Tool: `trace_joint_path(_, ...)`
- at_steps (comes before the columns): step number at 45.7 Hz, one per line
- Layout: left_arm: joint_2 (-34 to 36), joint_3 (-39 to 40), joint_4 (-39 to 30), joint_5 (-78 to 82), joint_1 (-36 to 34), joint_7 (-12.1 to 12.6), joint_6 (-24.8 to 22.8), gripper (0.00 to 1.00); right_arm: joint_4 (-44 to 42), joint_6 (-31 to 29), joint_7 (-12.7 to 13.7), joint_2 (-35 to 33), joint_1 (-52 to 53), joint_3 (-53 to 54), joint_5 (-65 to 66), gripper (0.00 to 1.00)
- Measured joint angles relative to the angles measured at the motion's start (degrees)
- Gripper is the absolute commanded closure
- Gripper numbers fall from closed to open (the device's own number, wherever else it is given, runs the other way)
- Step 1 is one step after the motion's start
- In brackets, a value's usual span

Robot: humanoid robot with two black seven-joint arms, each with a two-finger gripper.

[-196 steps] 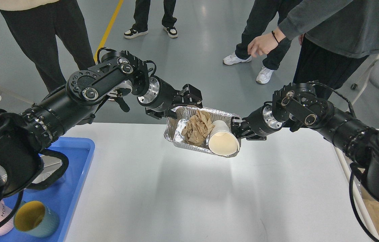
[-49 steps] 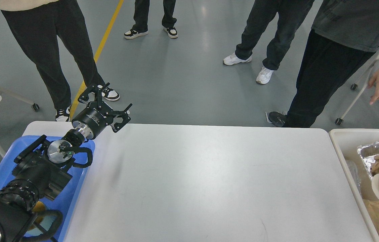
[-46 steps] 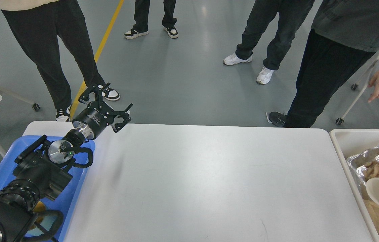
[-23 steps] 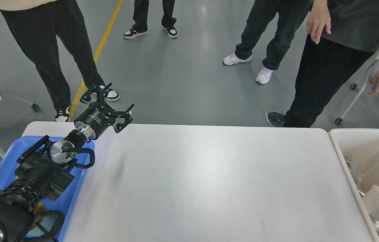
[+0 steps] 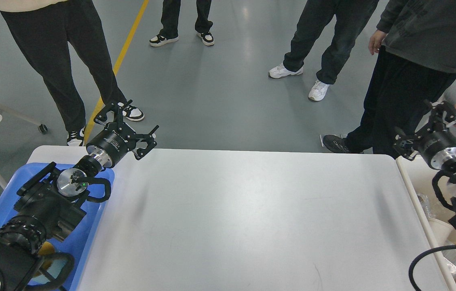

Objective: Tidy desktop

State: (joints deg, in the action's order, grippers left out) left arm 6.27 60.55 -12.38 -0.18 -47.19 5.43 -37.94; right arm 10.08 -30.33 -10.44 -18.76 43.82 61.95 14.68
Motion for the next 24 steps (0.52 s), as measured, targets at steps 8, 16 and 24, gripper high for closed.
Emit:
trace_joint_path(8, 0.22, -0.04, 0.07, 0.16, 0.34, -1.04, 0.18, 0.04, -0.73, -4.51, -2.93, 3.81, -1.02, 0.17, 0.01, 0.00)
trace_joint_path(16, 0.18, -0.08, 0.08, 0.17, 0.65, -1.61, 0.24, 0.04, -0.76, -6.54, -3.85, 4.98, -1.91, 0.15, -0.01, 0.00)
trace_joint_path(24, 0.07, -0.08, 0.08, 0.23, 0.72, -1.69, 0.26, 0.04, -0.76, -7.35, -4.10, 5.43, -2.39, 0.13, -0.01, 0.00)
